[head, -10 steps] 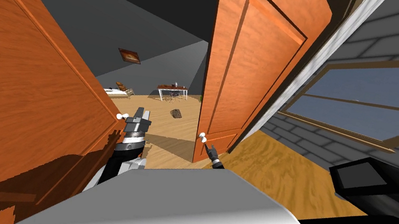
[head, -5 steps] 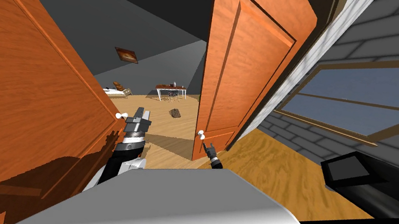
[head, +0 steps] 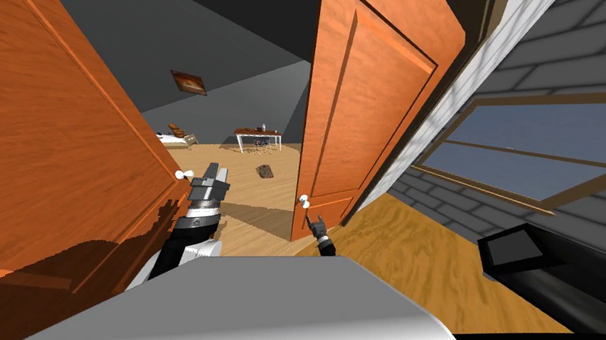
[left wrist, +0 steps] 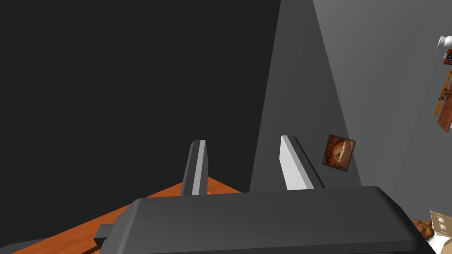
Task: Push the door open
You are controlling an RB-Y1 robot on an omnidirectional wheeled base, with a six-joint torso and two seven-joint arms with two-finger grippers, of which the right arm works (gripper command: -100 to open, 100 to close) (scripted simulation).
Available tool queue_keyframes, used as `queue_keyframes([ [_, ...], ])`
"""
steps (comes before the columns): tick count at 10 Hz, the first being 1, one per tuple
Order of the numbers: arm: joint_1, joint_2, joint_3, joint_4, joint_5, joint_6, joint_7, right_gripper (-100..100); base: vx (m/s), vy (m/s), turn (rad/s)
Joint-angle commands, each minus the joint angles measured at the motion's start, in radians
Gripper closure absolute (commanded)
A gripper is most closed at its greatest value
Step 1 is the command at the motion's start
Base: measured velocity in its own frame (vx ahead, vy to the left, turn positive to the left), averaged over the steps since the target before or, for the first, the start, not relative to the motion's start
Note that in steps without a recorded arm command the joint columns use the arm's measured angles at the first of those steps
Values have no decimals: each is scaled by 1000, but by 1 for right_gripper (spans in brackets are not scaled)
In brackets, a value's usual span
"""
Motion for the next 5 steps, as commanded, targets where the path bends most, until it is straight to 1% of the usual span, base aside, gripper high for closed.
queue_keyframes([
  [1, -13, 3, 3, 11, 1, 4, 50, -100, -54, -12, -30],
  [2, -24, 6, 6, 19, 2, 9, 76, -100, -79, -14, -53],
  [3, -24, 6, 6, 19, 2, 9, 91, -100, -53, -13, -15],
  [5, -44, 13, 10, 34, 3, 17, 153, -100, -50, -12, -32],
])
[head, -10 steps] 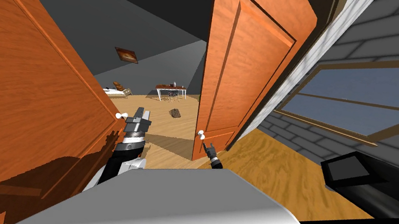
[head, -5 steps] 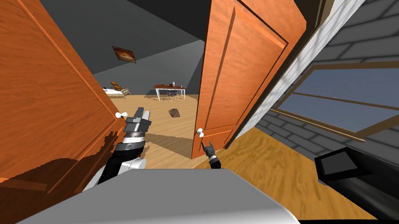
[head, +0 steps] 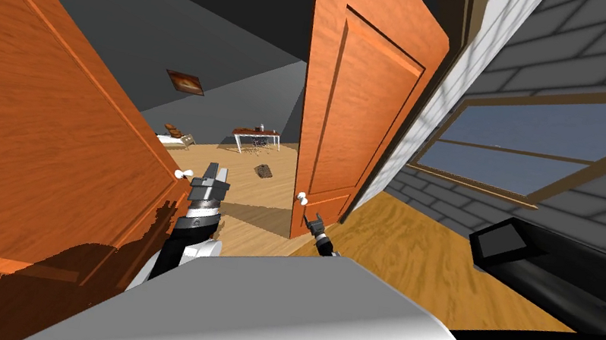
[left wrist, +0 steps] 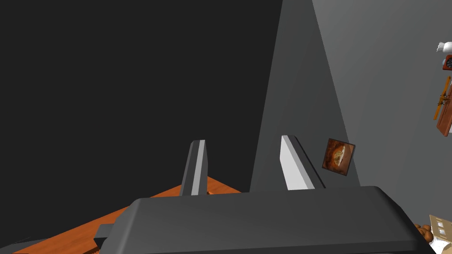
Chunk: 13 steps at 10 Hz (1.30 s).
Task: Push the door open
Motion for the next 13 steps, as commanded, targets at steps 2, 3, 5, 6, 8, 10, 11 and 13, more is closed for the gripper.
queue_keyframes([
  [2, -11, 5, 5, 3, 2, 11, 63, -100, -42, -8, -21],
  [3, -19, 8, 7, 9, 3, 14, 92, -100, -53, -5, -30],
  [5, -31, 13, 10, 18, 4, 19, 139, -100, -67, -11, -29],
  [6, -36, 16, 11, 22, 4, 21, 157, -100, -42, -14, -21],
  [8, -39, 16, 10, 28, 4, 18, 162, -100, -27, -6, -10],
  [10, -41, -8, 6, 30, 2, 18, 171, -100, 141, 38, 22],
  [11, -42, -12, 5, 32, 1, 18, 173, -100, 184, 71, 12],
  [13, -44, -11, 1, 34, -1, 19, 178, -100, 181, 50, 25],
])
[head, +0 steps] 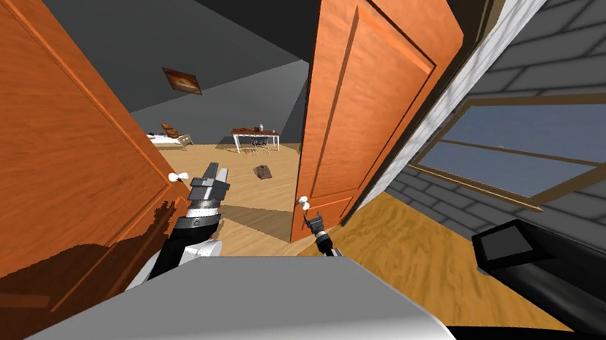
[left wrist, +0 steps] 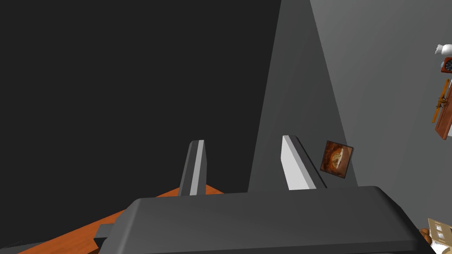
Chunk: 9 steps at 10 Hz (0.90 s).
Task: Push the door open
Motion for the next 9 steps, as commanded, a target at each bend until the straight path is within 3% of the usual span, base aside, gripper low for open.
queue_keyframes([
  [1, 0, 6, -3, 0, -1, 1, 4, -100, 196, 33, 27],
  [3, -2, 28, -7, 2, -3, 1, 8, -100, 193, 57, 18],
  [4, -3, 19, -6, 2, -3, 1, 6, -100, 87, 18, 4],
  [5, -3, 19, -6, 2, -3, 1, 6, 100, -16, 6, 22],
  [9, -3, 19, -6, 2, -3, 1, 6, 100, -21, -1, 1],
])
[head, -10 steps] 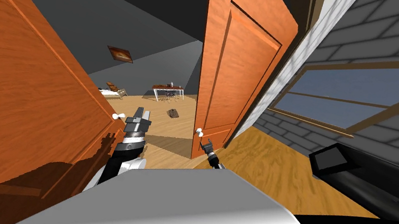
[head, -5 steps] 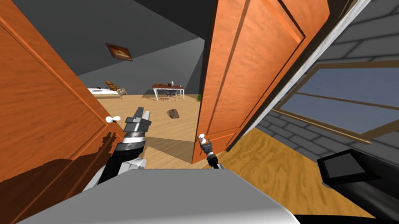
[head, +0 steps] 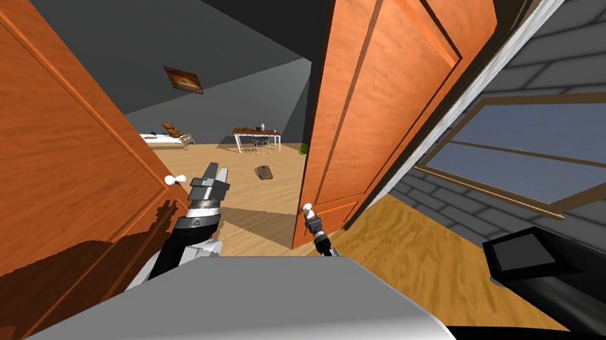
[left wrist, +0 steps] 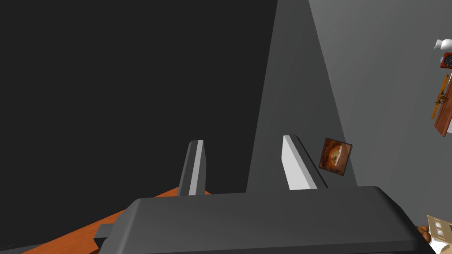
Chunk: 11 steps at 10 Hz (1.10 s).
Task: Push the door open
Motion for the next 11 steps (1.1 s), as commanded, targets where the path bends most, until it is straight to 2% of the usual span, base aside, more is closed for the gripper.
queue_keyframes([
  [1, -2, -3, -5, -3, -3, -2, -1, 100, 0, 0, 0],
  [2, -2, -5, 2, 3, -14, -1, -37, 100, 16, 11, 27],
  [7, -7, -17, 5, 10, -52, -5, -133, 100, 26, 13, 11],
  [11, -14, -28, 9, 18, -99, -9, -239, 100, 41, 17, 24],
])
